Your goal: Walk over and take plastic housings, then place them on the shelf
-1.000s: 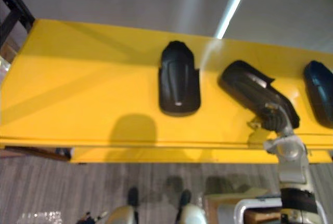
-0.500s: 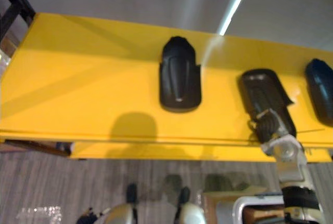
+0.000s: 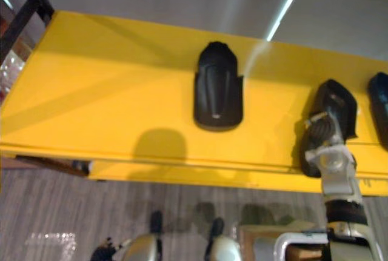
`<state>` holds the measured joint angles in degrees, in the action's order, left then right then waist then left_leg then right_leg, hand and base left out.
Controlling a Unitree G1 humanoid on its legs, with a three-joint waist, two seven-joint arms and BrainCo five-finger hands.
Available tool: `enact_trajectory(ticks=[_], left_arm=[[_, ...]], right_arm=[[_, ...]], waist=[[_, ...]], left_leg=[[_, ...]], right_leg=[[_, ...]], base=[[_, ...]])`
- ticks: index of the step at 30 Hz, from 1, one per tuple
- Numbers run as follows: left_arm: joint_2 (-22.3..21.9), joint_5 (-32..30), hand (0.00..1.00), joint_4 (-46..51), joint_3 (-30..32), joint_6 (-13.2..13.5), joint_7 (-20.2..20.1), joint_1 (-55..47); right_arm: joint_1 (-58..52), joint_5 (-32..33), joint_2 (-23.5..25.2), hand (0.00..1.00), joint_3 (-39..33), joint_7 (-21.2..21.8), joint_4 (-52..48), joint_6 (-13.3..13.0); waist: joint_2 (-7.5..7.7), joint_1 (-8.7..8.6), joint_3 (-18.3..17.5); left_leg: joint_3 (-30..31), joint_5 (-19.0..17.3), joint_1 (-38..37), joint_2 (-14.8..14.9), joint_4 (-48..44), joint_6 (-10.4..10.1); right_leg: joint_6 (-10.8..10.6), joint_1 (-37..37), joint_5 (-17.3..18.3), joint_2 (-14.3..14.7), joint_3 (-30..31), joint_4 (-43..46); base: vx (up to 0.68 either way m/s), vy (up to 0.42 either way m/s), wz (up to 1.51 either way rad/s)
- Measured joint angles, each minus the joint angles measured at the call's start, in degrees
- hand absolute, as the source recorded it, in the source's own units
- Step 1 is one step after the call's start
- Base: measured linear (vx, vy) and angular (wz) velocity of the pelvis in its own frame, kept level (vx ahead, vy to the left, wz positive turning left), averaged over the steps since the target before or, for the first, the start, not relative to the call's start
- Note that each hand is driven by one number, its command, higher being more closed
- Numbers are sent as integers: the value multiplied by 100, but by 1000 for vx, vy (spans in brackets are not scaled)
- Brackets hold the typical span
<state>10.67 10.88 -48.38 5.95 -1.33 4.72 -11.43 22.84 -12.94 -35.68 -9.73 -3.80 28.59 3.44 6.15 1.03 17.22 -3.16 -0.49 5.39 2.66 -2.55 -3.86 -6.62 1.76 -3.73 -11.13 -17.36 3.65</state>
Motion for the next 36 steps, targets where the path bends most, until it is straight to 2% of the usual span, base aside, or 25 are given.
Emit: enact_trajectory(ticks=[6,9,15,18,23,24,30,36], left_arm=[[-19,10,0,2,-50,4,-16,5],[-30,16,0,9,-51,5,-17,12],[-93,47,0,49,-42,-4,-32,139],[-38,55,0,50,-51,-6,-67,245],[8,144,0,222,-172,-1,-96,293],[14,246,0,254,-210,6,-101,313],[16,269,0,235,-223,41,-103,421],[23,269,0,236,-227,38,-115,465]], right_arm=[[588,205,-150,100,56,-5,378,48],[996,318,-160,100,290,-10,673,182],[1824,336,-459,100,689,12,1201,321],[2517,556,-571,100,843,3,1759,441],[3225,662,-671,100,1162,9,2263,580],[3350,679,-684,0,1170,8,2376,586],[3730,827,-735,0,1280,21,2703,700],[3846,1049,-797,0,1279,-4,2875,624]], waist=[[-82,15,54],[-96,77,63],[-213,152,408],[-198,291,616],[-275,429,699],[-299,467,714],[-328,602,817],[-347,626,866]], left_leg=[[123,105,81,-28,41,-34],[128,185,112,-41,74,-52],[269,409,160,-67,249,-4],[305,602,132,-24,444,-18],[381,610,192,-39,438,-17],[410,610,213,-42,434,-17],[421,608,280,-44,404,-16],[429,607,260,-29,397,-16]], right_leg=[[0,7,1,-2,-124,-25],[-9,9,11,3,-144,-113],[-71,13,119,-8,-290,-117],[-41,47,56,19,-328,-134],[-30,56,36,35,-429,-139],[-27,56,38,36,-449,-140],[12,107,63,38,-453,-118],[63,122,148,38,-451,-12]], base=[[-68,-11,10],[-67,-26,2],[-72,-14,14],[-21,-20,8],[29,-17,9],[31,-14,12],[8,-3,2],[0,0,0]])
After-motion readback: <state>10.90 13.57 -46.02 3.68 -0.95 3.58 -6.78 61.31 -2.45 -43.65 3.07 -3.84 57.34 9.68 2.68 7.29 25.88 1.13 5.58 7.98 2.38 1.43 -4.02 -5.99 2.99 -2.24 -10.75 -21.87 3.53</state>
